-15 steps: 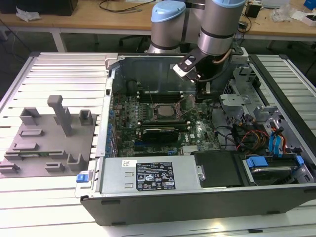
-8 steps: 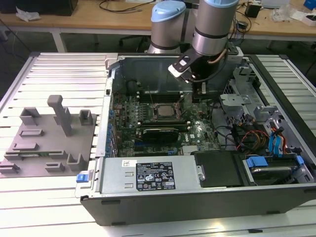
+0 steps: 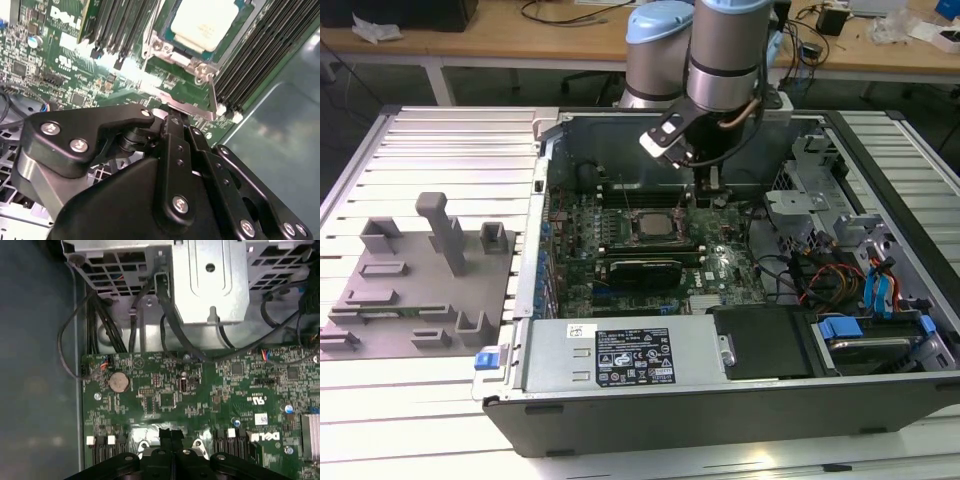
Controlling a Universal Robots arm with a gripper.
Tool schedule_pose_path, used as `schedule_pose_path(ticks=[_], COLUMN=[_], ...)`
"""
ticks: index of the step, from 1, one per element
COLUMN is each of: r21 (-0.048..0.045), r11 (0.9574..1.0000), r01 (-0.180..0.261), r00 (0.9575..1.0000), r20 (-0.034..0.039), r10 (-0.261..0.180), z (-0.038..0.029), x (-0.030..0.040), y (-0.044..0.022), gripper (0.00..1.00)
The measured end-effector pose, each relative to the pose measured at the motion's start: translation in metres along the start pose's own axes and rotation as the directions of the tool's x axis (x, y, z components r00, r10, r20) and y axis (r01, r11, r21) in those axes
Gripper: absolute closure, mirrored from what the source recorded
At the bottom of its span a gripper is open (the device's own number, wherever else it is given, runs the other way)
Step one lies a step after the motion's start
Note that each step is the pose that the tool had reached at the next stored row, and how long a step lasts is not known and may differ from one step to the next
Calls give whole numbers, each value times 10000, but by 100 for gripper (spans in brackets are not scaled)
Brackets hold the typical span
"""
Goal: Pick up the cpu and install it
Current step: 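Close the cpu cover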
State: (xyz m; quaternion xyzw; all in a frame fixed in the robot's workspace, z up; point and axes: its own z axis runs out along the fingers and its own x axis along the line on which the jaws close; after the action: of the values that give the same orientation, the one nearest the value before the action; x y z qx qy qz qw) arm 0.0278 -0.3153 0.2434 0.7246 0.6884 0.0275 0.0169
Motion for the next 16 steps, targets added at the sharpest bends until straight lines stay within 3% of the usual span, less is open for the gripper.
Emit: schedule_pose_path(ticks=[1, 4, 7, 10, 11, 12, 13, 16], r21=[-65, -126, -140, -138, -78, 129, 186, 233], r11=[10000, 9999, 9999, 9999, 10000, 9999, 9998, 9997], r01=[1, 2, 2, 3, 2, -2, -3, -3], r00=[10000, 10000, 10000, 10000, 10000, 10000, 10000, 10000], r20=[-4, -7, -6, -8, -10, 3, 11, 11], r10=[-1, -2, -2, -3, -2, 2, 3, 3], z=[-3, -3, 0, 1, 7, 9, 7, 8], x=[-1, -5, -8, -7, -7, -7, -8, -8], y=[-63, -183, -244, -245, -245, -244, -244, -244], gripper=[89, 89, 89, 89, 89, 89, 89, 89])
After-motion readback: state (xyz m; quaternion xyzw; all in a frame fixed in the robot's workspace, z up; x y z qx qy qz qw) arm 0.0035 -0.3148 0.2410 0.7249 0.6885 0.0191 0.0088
